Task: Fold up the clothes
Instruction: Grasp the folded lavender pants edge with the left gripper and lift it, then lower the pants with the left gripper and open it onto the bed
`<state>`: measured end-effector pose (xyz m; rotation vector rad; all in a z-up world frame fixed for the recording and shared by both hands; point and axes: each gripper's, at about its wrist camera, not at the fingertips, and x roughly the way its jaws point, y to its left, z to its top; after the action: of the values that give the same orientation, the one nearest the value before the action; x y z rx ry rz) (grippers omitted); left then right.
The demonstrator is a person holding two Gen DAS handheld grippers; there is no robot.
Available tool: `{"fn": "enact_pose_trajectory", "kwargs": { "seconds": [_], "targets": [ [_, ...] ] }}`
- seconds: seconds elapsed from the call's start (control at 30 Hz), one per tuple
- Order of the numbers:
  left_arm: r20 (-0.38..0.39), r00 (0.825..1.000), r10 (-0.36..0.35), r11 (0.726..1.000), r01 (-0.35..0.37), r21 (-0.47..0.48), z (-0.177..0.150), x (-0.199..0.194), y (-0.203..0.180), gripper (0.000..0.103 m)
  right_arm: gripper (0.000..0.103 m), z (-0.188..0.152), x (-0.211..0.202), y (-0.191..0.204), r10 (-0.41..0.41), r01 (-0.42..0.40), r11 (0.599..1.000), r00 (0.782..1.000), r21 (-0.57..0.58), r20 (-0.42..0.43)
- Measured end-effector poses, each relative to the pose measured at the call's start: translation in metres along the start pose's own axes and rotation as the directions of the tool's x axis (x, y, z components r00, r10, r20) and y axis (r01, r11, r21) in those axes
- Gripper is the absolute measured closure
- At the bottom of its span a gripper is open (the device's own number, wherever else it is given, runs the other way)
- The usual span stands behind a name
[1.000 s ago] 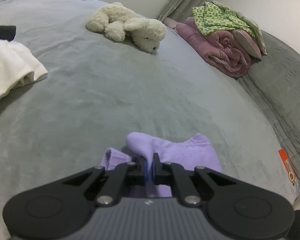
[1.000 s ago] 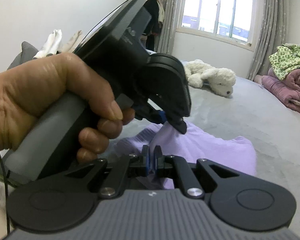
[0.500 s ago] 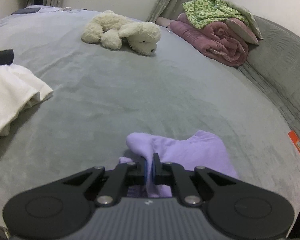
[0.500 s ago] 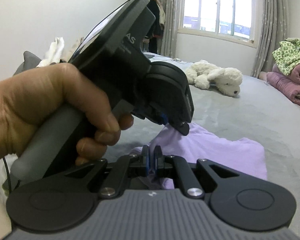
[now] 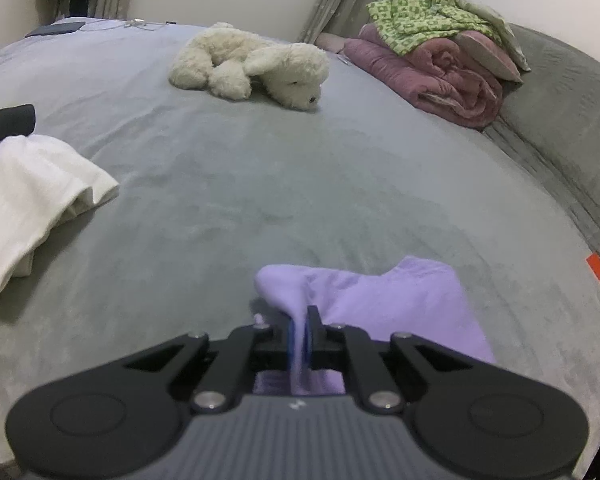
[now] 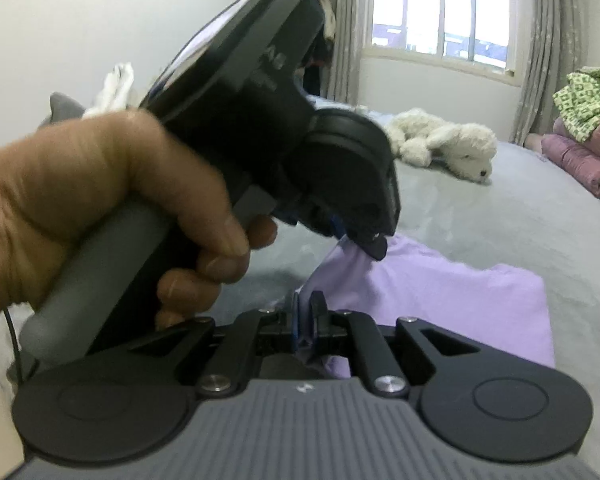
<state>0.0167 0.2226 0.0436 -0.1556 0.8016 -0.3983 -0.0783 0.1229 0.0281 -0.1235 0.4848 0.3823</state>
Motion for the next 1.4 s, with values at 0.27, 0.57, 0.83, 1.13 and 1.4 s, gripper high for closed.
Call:
{"fn": "enact_pose_trajectory", "kwargs": {
  "seconds": [0.27,0.57,0.83,1.13,1.4],
  "targets": [
    [0.011,0.999,0.031,0.999,-0.03,-0.036,-0.001,-0.006,0.01,0.091,0.087,0.001,-0.01,-0.002,0.107,-0.109,0.993,0.993,0.036,0.039],
    [0.028,0.995,0.092,0.994,-0.09,-0.064,-0.004,-0.022,0.016,0.091,0.085,-0.007,-0.041,-0.014,0.167,-0.169,0.985,0.985,0.041,0.048],
    [0.094,0.995,0.046,0.999,-0.046,0.003,-0.013,-0.041,-0.013,0.091,0.085,-0.007,-0.049,-0.081,-0.023,0.022,0.988,1.0,0.153,0.003],
    [-0.051,0.996,0.079,0.989,-0.072,0.132,-0.03,-0.014,-0.041,0.091,0.082,-0.039,-0.038,-0.078,-0.022,0.03,0.996,0.996,0.081,-0.091],
    [-0.061,0.994,0.092,0.986,-0.082,0.147,-0.034,-0.017,-0.04,0.091,0.081,-0.031,-0.054,-0.099,0.013,0.0,0.988,0.996,0.155,-0.086]
  ]
}}
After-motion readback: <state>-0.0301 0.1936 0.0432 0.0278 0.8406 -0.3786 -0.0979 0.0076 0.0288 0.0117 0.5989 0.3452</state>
